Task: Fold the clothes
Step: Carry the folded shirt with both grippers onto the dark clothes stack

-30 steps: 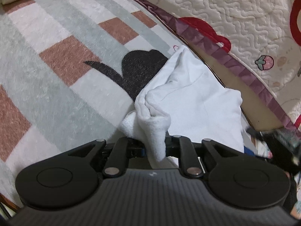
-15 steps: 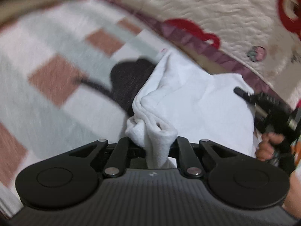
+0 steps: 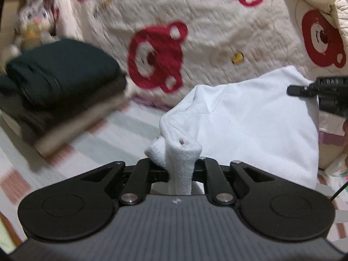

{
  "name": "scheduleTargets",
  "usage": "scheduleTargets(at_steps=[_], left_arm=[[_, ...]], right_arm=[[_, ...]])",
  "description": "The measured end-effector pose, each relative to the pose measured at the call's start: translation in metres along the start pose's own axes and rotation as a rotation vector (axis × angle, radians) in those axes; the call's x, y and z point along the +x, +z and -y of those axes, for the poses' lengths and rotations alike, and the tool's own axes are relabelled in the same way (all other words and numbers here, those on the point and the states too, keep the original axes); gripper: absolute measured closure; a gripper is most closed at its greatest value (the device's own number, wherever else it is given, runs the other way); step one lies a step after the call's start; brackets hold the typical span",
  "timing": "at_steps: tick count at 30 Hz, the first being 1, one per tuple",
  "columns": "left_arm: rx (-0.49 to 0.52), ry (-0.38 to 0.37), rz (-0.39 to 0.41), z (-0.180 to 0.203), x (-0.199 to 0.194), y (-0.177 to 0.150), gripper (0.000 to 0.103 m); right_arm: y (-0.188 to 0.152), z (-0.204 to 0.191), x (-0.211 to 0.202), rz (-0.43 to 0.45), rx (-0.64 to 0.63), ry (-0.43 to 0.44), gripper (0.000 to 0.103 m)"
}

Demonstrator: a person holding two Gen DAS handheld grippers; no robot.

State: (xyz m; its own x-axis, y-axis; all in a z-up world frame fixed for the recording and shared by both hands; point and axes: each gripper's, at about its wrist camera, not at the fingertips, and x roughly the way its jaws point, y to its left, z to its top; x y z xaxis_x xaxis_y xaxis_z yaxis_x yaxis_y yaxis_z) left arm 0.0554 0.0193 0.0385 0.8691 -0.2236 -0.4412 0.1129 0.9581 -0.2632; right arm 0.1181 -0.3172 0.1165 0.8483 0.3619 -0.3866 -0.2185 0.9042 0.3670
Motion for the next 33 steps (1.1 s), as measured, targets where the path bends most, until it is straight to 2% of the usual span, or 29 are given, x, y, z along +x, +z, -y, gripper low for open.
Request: scheduleTargets(at_steps=[9,11,14,17,22,24,26,29,31,33], left_arm=[[-0.069,0.094,0.107,-0.064,-0.034,0.048,0.093],[-0.069,0.115,0.132,-0.078,-0.038,0.061,0.093],[-0.085,0.142,0.220,-0.100,-0.047,0.082,0.093],[-0.069,0.177,0.237,-0.122,-0.047,0.105,0.093],[-0.111,0.226,0.303,-0.170,-0.048,0.148,0.093],[-0.139,0.177,0.298,-0.195,-0.044,0.164,0.093],[-0.231,0.121,0.313,-0.221,-0.042,0.176,0.093],[-0.256,0.150,0.329,-0.244,-0.032,0.189,0.093],[-0.218,0.199,0.317,-0.251,-0.019,0.194,0.093],[-0.232,0.211,0.312,-0.265,-0.007,0.190,0.093]], right_arm=[[0.043,-0.089,0.044,-0.038,-0.162,0.092,0.087],[0.050,-0.105,0.055,-0.041,-0.181,0.114,0.087],[0.062,-0.129,0.076,-0.037,-0.204,0.152,0.087],[0.072,-0.149,0.099,-0.020,-0.216,0.183,0.087],[0.090,-0.188,0.141,0.001,-0.234,0.245,0.087],[0.096,-0.202,0.160,0.023,-0.243,0.269,0.087],[0.096,-0.207,0.177,0.068,-0.201,0.315,0.087],[0.087,-0.207,0.209,0.081,-0.111,0.339,0.087],[0.082,-0.212,0.232,0.064,-0.116,0.338,0.087],[0.080,-0.221,0.254,0.049,-0.131,0.342,0.087]])
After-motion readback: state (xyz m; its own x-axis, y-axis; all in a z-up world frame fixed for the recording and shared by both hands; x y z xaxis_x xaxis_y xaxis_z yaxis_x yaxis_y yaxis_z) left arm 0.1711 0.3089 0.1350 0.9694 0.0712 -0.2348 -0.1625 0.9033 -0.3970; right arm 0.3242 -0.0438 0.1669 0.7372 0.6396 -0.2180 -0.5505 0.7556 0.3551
